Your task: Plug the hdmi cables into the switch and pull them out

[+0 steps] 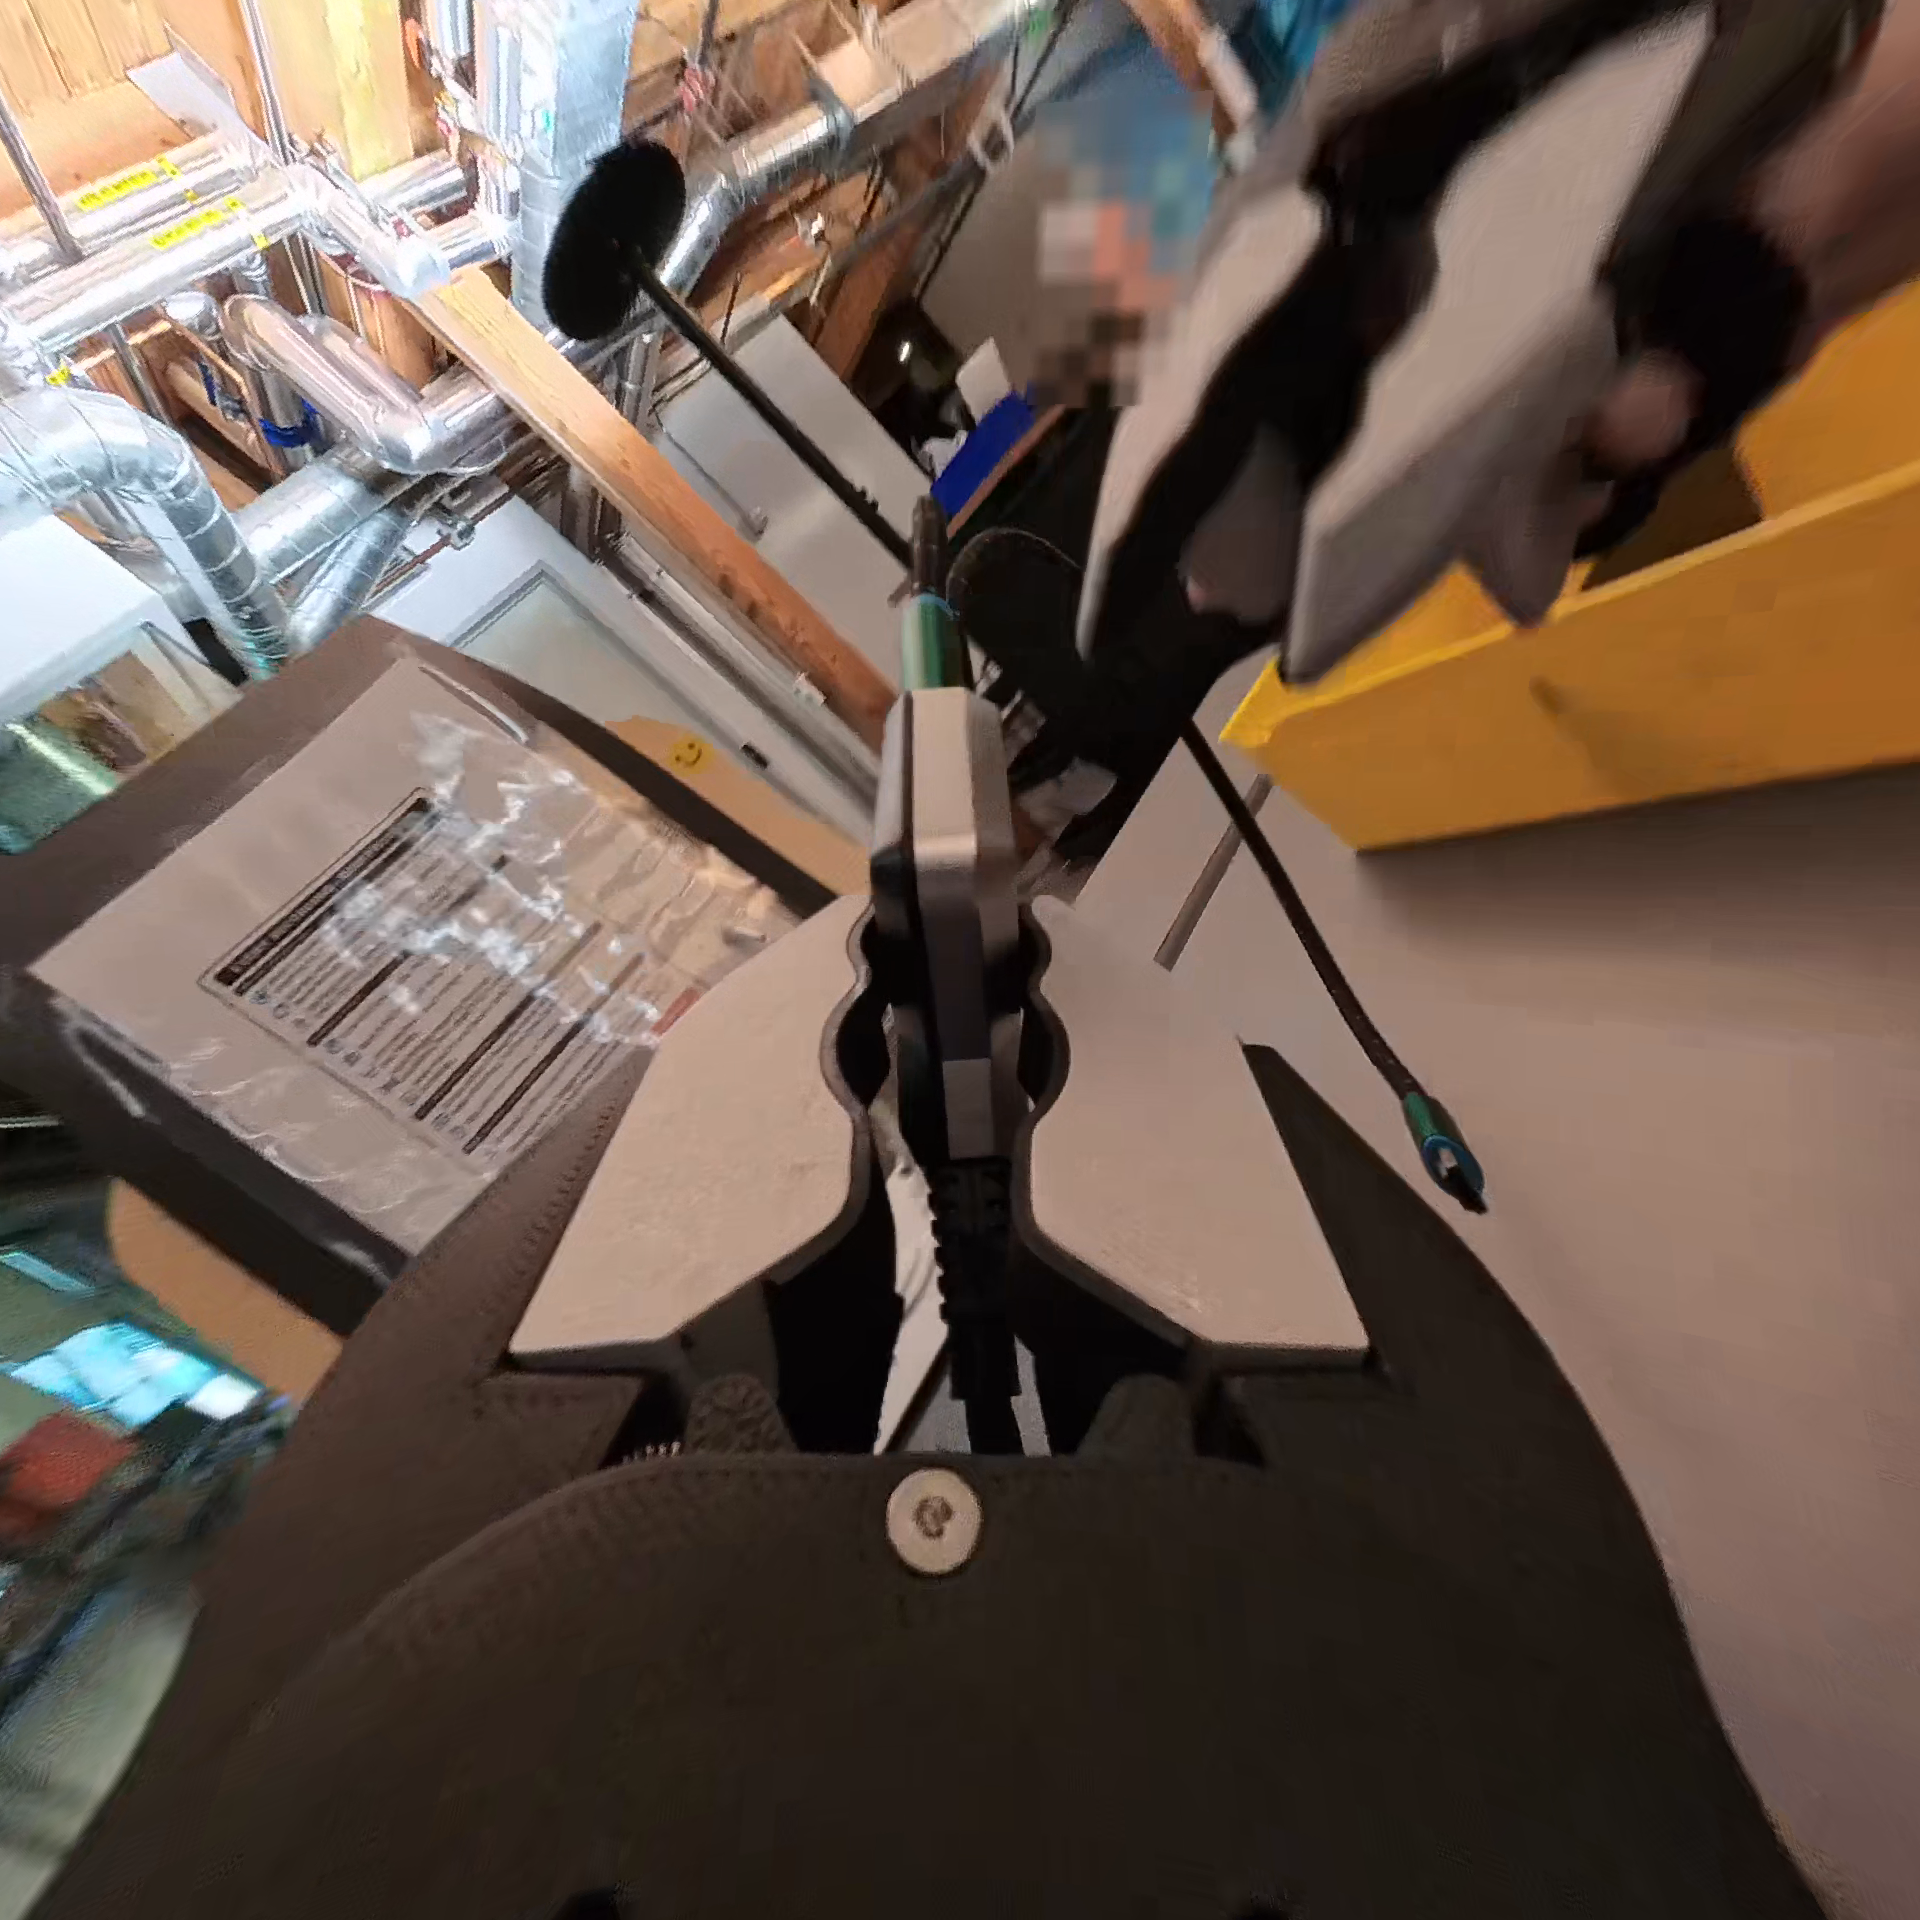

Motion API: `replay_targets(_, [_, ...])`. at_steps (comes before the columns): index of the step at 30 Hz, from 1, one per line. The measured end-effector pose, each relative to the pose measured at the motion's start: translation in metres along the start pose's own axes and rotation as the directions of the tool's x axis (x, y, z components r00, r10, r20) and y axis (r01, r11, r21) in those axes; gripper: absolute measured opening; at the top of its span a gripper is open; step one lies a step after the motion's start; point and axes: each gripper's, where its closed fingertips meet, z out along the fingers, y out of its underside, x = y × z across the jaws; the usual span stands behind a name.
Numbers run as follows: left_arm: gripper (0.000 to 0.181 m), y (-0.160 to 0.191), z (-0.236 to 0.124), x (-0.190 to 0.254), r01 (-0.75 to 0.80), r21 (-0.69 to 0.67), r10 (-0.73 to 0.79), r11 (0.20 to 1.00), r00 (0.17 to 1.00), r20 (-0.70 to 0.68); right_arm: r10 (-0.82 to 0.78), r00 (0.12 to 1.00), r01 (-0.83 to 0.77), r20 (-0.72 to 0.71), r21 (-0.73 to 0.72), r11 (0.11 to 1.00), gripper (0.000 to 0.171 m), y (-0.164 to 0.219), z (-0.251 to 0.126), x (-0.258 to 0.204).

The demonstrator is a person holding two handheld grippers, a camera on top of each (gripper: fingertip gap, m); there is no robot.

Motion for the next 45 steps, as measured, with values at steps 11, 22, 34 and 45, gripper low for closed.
replay_targets(11, [0.021, -0.074, -0.028, 0.016, 0.3, 0.25, -0.204, 0.921, 0.915, -0.347, 0.211, 0.975, -0.214, 0.071, 0.034, 0.976, 0.077, -0.012, 0.032, -0.013])
replay_targets(22, [0.039, -0.059, -0.031, 0.017, 0.316, 0.16, -0.231, 0.935, 0.887, -0.401, -0.308, 0.95, 0.311, 0.042, -0.131, 0.941, 0.023, -0.005, 0.023, -0.028])
replay_targets(34, [0.025, -0.023, -0.025, 0.04, -0.168, -0.019, 0.151, 0.986, 0.923, -0.354, -0.682, 0.731, 0.638, 0.0, -0.355, 0.683, 0.023, -0.004, 0.028, -0.03])
replay_targets(45, [0.027, 0.002, -0.011, 0.033, -0.379, -0.145, 0.337, 0.914, 0.908, -0.248, -0.772, 0.635, 0.671, -0.018, -0.483, 0.563, 0.023, 0.006, 0.034, -0.018])
